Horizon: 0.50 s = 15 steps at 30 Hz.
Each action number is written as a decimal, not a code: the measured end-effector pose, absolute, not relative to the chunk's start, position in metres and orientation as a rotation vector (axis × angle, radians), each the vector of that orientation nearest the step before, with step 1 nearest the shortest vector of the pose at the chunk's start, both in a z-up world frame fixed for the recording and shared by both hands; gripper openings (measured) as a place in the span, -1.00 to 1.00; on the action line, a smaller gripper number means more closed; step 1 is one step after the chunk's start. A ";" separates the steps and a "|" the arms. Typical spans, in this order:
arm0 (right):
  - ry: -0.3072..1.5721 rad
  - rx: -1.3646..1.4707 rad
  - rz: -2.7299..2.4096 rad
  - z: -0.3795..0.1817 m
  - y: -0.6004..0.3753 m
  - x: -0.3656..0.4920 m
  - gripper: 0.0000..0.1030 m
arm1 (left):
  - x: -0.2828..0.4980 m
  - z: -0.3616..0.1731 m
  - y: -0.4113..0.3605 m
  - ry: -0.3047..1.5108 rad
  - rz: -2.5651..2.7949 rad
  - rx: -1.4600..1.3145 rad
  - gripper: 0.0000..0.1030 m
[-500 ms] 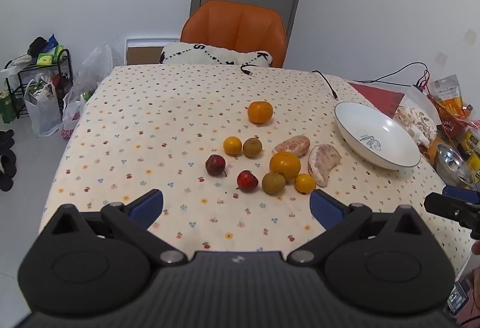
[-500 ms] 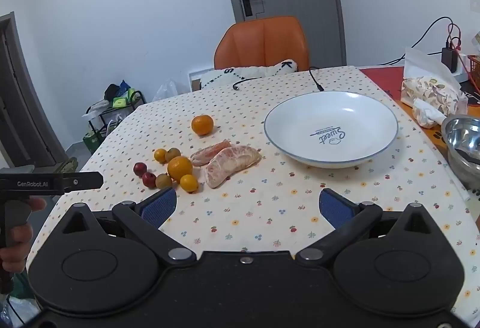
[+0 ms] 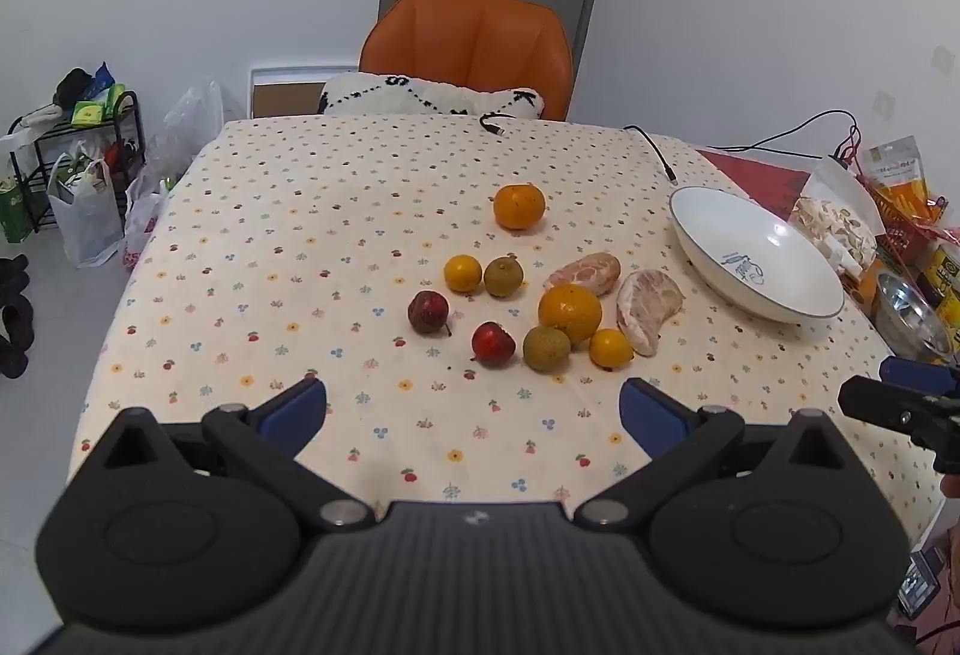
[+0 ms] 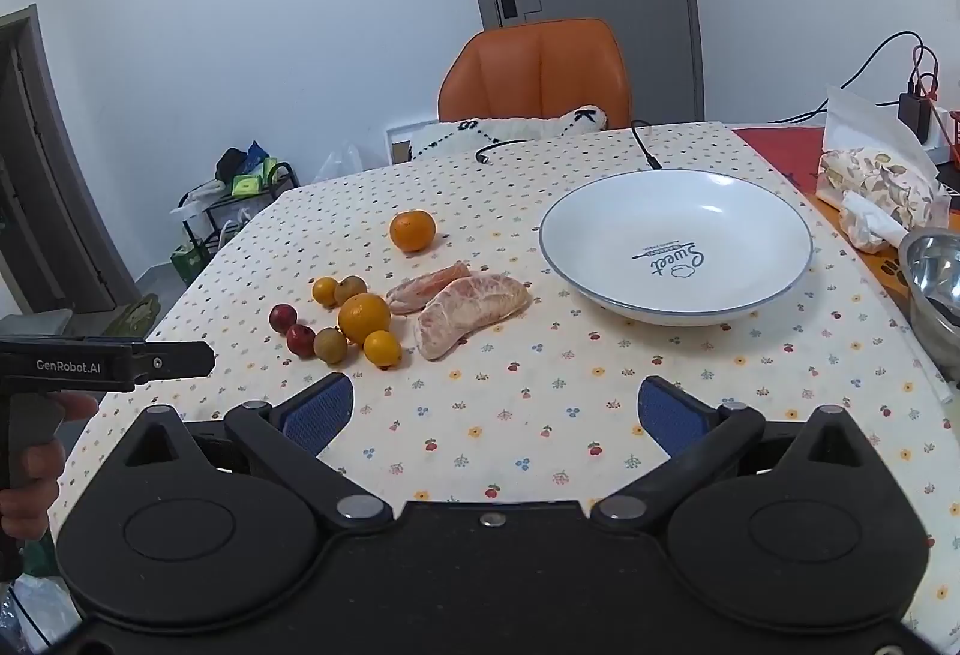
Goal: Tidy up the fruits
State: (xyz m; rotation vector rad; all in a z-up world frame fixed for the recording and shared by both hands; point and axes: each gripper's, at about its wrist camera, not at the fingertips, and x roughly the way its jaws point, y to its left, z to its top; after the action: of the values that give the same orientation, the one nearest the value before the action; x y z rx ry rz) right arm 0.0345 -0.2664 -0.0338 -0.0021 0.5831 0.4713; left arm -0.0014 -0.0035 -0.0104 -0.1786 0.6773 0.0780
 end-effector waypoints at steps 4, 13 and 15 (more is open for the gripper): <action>0.580 -0.006 0.464 -0.033 -0.267 0.035 1.00 | -0.001 -0.011 -0.003 0.680 0.077 -0.178 1.00; 0.583 -0.006 0.463 -0.033 -0.266 0.037 1.00 | 0.000 -0.015 -0.004 0.687 0.075 -0.176 1.00; 0.582 -0.005 0.463 -0.033 -0.265 0.037 1.00 | 0.000 -0.015 -0.004 0.687 0.074 -0.178 1.00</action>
State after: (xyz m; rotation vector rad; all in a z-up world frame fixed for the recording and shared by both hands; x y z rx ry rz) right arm 0.0365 -0.2654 -0.0332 -0.0053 0.5816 0.4628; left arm 0.0004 -0.0036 -0.0150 -0.1780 0.6866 0.0737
